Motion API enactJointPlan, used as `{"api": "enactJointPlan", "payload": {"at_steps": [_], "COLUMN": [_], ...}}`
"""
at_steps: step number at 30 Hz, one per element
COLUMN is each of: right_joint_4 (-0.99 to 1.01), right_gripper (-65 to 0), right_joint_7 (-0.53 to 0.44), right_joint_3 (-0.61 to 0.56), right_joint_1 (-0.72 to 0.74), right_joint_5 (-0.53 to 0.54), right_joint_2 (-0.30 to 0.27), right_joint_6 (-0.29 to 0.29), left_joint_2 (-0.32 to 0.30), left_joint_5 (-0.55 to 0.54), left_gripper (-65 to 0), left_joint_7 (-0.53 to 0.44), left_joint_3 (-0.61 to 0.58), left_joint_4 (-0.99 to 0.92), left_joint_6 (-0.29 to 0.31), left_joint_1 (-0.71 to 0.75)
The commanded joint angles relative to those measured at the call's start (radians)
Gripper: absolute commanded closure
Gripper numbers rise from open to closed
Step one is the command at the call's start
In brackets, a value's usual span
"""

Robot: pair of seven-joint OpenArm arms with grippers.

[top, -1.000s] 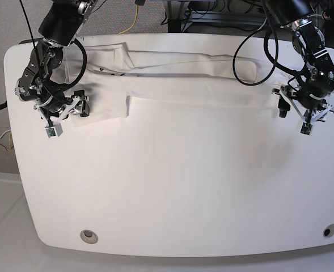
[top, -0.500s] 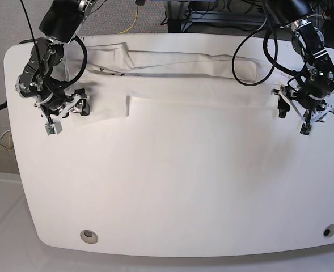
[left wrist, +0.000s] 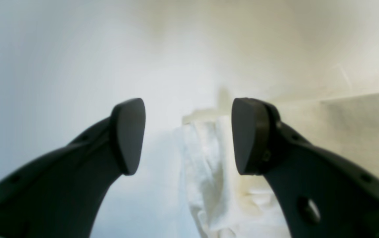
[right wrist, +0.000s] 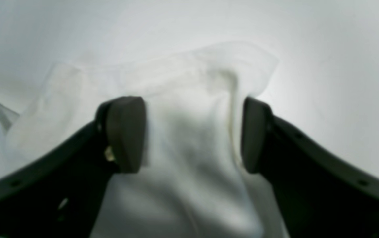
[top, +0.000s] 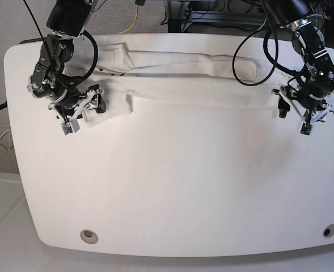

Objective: Fold the T-shirt properly
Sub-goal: 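Lower the right gripper and pinch the shirt end near it, then drag the pinched shirt end with the right gripper away from the table edge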

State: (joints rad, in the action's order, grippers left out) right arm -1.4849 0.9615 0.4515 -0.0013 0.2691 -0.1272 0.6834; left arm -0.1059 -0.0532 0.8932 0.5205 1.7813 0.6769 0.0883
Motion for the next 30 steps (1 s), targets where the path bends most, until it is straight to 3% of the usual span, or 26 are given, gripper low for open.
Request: {"api": "enactJointPlan", "payload": {"at_steps": [1,8,19,26,30], "right_joint_4": [-0.001,-0.001,0.0,0.0,0.0], "right_gripper": [-34.9,-17.4,-13.0,-1.9,0.0], "right_joint_7": [0.047,0.047,0.049,0.05,0.05], "right_joint_3": [-0.003,-0.004,-0.006,-0.006,-0.004], "right_joint_1": [0.001,0.01,0.017,0.016,0.016], "right_joint_5": [-0.017,-0.017,-0.014,-0.009,-0.009], "right_joint_2": [-0.001,-0.004,-0.013,-0.015,-0.015], "right_joint_6": [0.003,0.003,0.003,0.003,0.003], "left_joint_2": [-0.008,-0.008,-0.008,-0.008,-0.008], "left_joint_5": [-0.012,-0.012,-0.012,-0.012,-0.012], "left_gripper": [-39.3,-39.3,-39.3,-39.3,-39.3], "left_joint_7": [-0.018,-0.018,-0.018,-0.018,-0.018], "left_joint_3": [0.0,0.0,0.0,0.0,0.0], "left_joint_4": [0.019,0.019,0.019,0.019,0.019], "left_joint_6": [-0.001,-0.001,-0.001,-0.001,-0.001], "left_joint_1": [-0.011,-0.011,-0.011,-0.011,-0.011]}}
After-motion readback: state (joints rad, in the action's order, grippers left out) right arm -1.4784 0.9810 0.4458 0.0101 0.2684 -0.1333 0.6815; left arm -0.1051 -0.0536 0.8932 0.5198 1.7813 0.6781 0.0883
